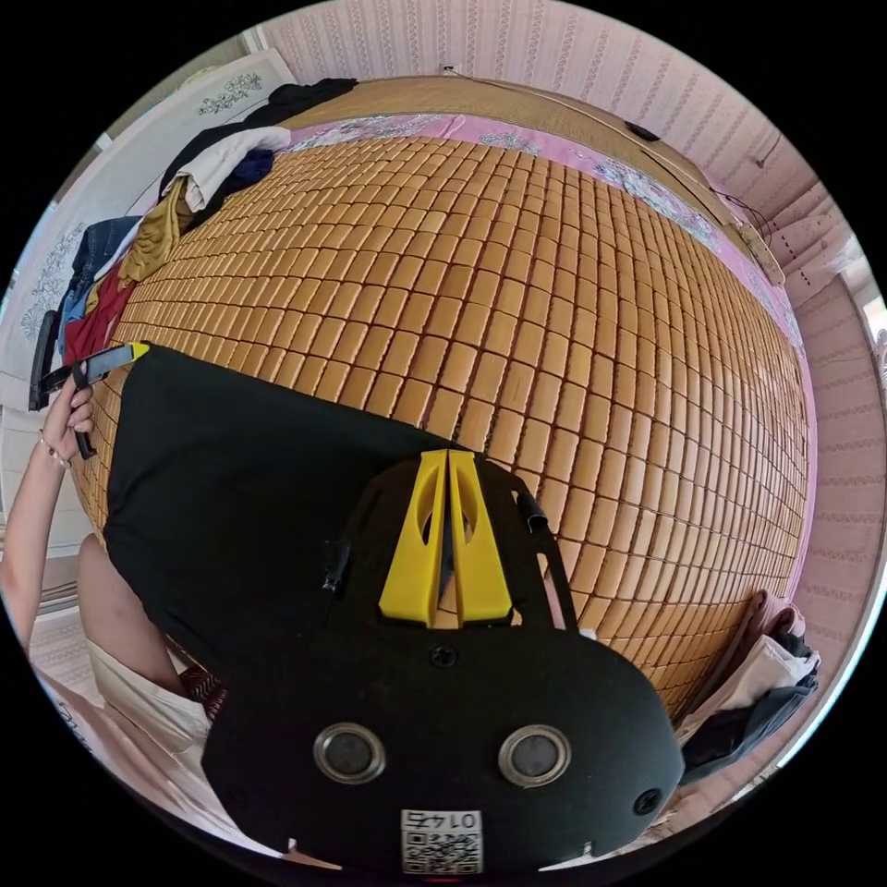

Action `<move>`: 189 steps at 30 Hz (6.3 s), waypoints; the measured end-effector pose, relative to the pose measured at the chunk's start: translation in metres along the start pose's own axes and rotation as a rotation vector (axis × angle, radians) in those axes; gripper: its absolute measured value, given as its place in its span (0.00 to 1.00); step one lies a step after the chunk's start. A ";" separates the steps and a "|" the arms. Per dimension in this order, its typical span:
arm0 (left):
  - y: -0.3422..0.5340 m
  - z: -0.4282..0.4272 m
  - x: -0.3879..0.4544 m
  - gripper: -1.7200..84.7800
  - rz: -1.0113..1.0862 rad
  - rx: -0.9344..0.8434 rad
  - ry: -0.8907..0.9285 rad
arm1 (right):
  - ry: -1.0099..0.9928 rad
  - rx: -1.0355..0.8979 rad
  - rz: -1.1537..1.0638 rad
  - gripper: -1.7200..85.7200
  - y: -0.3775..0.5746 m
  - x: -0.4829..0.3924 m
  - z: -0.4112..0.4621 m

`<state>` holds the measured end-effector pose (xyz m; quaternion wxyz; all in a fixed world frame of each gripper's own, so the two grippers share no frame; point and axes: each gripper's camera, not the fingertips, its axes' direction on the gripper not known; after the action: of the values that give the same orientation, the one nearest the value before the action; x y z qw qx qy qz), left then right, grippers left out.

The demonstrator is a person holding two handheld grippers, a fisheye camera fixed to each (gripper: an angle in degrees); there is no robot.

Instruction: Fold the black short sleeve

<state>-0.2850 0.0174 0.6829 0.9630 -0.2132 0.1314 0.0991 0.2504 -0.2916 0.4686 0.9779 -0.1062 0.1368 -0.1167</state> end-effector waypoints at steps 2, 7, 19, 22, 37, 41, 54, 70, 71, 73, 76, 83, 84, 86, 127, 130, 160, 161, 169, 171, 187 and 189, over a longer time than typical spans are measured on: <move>0.002 0.001 -0.006 0.06 -0.033 0.013 -0.048 | -0.017 0.008 0.007 0.02 -0.001 0.003 -0.001; 0.014 -0.015 -0.004 0.08 -0.047 0.118 -0.097 | -0.043 0.014 0.025 0.02 -0.006 0.008 -0.008; 0.194 0.044 0.197 0.04 0.671 -0.085 0.015 | -0.038 -0.038 -0.375 0.02 -0.047 -0.105 -0.040; 0.234 0.075 0.216 0.02 0.749 -0.128 -0.070 | 0.064 -0.163 -0.487 0.01 -0.069 -0.141 -0.007; 0.295 0.091 0.214 0.01 0.772 -0.095 0.050 | 0.107 -0.254 -0.540 0.01 -0.104 -0.098 -0.005; 0.317 0.075 0.230 0.03 0.894 0.011 0.129 | -0.144 -0.030 -0.319 0.01 -0.035 -0.011 -0.062; 0.354 0.129 0.305 0.25 1.047 -0.064 0.151 | -0.436 -0.165 0.208 0.10 0.215 0.144 -0.013; 0.395 0.108 0.311 0.02 1.140 0.037 0.065 | -0.838 0.220 0.335 0.09 0.282 0.242 -0.035; 0.398 0.100 0.304 0.01 1.129 0.032 0.096 | -0.875 0.220 0.411 0.14 0.289 0.254 -0.019; 0.403 0.087 0.295 0.01 1.113 0.014 0.142 | -1.006 0.206 0.471 0.20 0.293 0.265 0.011; 0.408 0.067 0.283 0.01 1.099 -0.009 0.179 | -1.157 0.275 0.620 0.22 0.297 0.275 0.047; 0.407 0.038 0.258 0.01 1.073 -0.027 0.272 | -1.112 0.453 0.844 0.11 0.304 0.308 0.065; 0.404 0.037 0.256 0.01 1.067 -0.026 0.292 | -1.129 0.474 0.861 0.09 0.308 0.316 0.065; 0.401 0.037 0.254 0.01 1.066 -0.019 0.314 | -1.144 0.498 0.841 0.06 0.314 0.326 0.061; 0.256 0.025 0.040 0.08 0.066 -0.139 0.057 | -0.150 -0.027 -0.211 0.15 0.057 0.039 0.047; 0.258 0.016 0.042 0.08 0.071 -0.133 0.056 | -0.138 -0.102 -0.298 0.15 0.061 0.025 0.068; 0.240 -0.004 0.132 0.22 0.717 -0.044 0.085 | -0.344 0.337 -0.637 0.02 0.291 0.023 -0.010; 0.242 0.003 0.140 0.23 0.746 -0.034 0.072 | -0.363 0.351 -0.658 0.02 0.301 0.023 -0.014; 0.239 0.048 0.170 0.16 0.797 -0.212 0.150 | -0.507 0.405 -0.697 0.02 0.365 0.041 -0.046; 0.246 0.035 0.178 0.08 0.822 -0.141 0.187 | -0.543 0.412 -0.657 0.02 0.382 0.053 -0.049; 0.268 0.000 0.451 0.03 1.385 -0.247 0.284 | -0.563 0.858 0.156 0.03 0.628 0.213 -0.085; 0.266 0.017 0.512 0.03 1.486 -0.254 0.401 | -0.441 0.907 0.188 0.03 0.656 0.241 -0.116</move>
<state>0.1376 0.3304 0.4446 0.5700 -0.1917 0.3988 0.6923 0.5728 0.2493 0.1434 0.9375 0.3197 -0.1280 -0.0506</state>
